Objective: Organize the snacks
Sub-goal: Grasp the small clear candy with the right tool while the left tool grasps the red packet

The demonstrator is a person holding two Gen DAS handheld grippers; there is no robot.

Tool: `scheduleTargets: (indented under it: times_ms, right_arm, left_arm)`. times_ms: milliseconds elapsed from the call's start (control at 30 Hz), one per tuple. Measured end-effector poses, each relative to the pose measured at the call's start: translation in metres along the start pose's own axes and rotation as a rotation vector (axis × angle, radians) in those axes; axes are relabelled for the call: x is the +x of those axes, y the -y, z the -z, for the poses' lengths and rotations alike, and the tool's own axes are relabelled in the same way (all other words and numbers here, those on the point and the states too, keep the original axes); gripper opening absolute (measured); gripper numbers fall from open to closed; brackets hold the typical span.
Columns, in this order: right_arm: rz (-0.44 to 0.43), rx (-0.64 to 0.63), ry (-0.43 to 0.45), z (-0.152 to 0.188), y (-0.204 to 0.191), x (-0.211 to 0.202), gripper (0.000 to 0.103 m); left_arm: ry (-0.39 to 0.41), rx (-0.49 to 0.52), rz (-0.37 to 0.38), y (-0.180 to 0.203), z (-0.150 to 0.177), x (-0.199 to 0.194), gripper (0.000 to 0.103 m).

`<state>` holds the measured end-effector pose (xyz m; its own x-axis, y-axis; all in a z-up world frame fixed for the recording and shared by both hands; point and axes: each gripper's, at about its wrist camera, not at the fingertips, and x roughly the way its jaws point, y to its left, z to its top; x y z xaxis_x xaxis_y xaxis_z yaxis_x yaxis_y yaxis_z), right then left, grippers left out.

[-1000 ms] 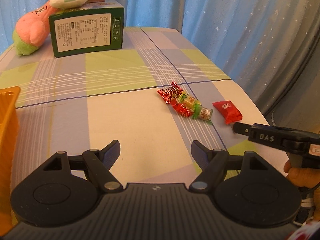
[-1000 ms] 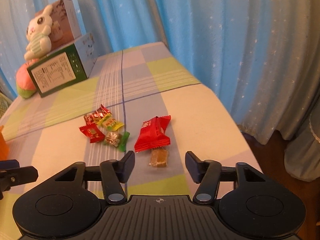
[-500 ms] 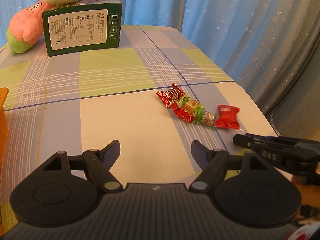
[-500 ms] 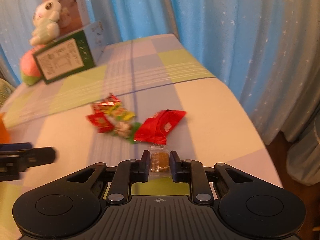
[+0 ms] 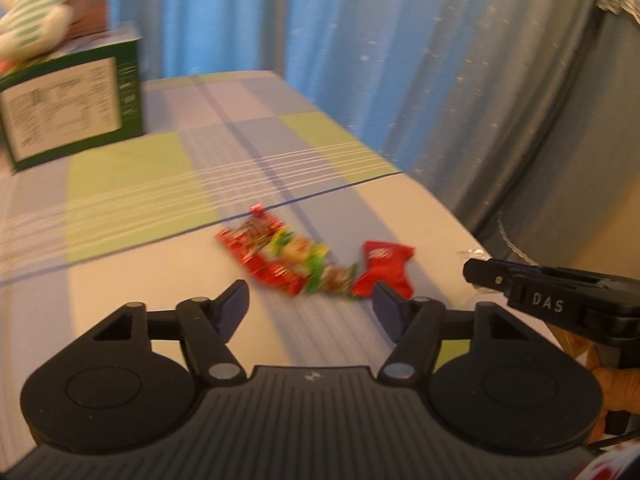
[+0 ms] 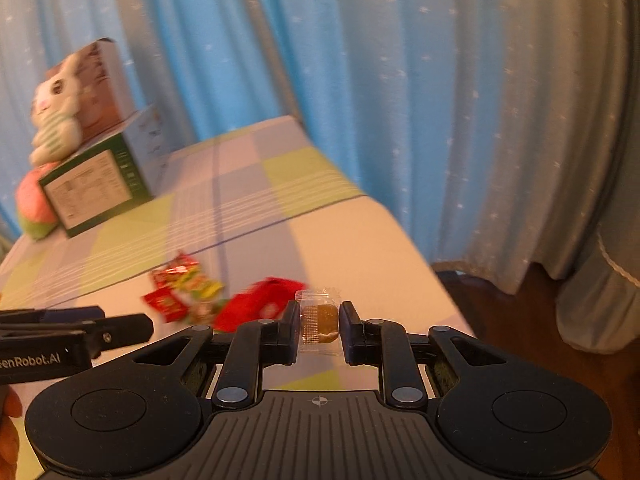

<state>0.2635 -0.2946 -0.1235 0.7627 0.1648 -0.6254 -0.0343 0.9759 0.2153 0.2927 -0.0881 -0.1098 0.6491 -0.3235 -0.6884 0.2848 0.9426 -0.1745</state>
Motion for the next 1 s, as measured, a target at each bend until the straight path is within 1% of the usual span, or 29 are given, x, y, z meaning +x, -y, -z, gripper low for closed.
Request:
scheduleTargets:
  times_ms: [33,100,233,300,333,433,533,600,767,833,1000]
  right_arm:
    - [0.009,0.009,0.001,0.000,0.004,0.000,0.021]
    - [0.017,0.027,0.004,-0.001,0.011,0.001,0.021]
    - [0.025,0.062,0.002,-0.001,0.022,0.001,0.021]
    - [0.039,0.074,0.003,-0.001,0.026,0.002,0.021]
    - [0.047,0.082,0.005,-0.001,0.029,0.002,0.021]
    - [0.065,0.114,0.005,-0.002,0.039,0.004,0.021]
    - [0.077,0.139,0.009,-0.002,0.048,0.003,0.021]
    - [0.081,0.143,0.011,-0.002,0.050,0.003,0.021]
    - [0.075,0.138,0.016,-0.003,0.049,0.003,0.021]
    - [0.069,0.129,0.017,-0.003,0.047,0.003,0.021]
    - [0.039,0.112,0.021,-0.002,0.043,0.002,0.021]
  left_arm:
    - [0.001,0.015,0.009,0.004,-0.003,0.004,0.059]
    - [0.002,0.043,0.039,0.012,-0.008,0.015,0.052]
    - [-0.007,0.089,0.086,0.031,-0.016,0.038,0.045]
    - [-0.015,0.113,0.099,0.039,-0.018,0.049,0.040]
    - [-0.019,0.125,0.106,0.043,-0.018,0.054,0.039]
    - [-0.033,0.167,0.110,0.052,-0.019,0.068,0.039]
    - [-0.069,0.189,0.106,0.055,-0.020,0.082,0.032]
    - [-0.089,0.197,0.099,0.056,-0.019,0.087,0.025]
    - [-0.105,0.222,0.088,0.058,-0.012,0.082,0.024]
    - [-0.112,0.208,0.086,0.057,-0.007,0.073,0.024]
    - [-0.097,0.150,0.061,0.048,0.010,0.038,0.023]
